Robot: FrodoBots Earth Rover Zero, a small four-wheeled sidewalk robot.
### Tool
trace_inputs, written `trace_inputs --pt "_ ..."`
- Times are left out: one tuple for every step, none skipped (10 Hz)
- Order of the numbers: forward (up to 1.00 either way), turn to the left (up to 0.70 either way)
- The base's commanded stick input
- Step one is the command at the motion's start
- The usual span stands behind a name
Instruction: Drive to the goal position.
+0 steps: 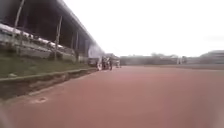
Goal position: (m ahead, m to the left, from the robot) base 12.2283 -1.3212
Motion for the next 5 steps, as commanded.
trace_inputs --pt "0.70 -0.34" --pt "0.70 -0.34" --pt "0.70 -0.34" --pt "0.70 -0.06" --pt "0.70 -0.02"
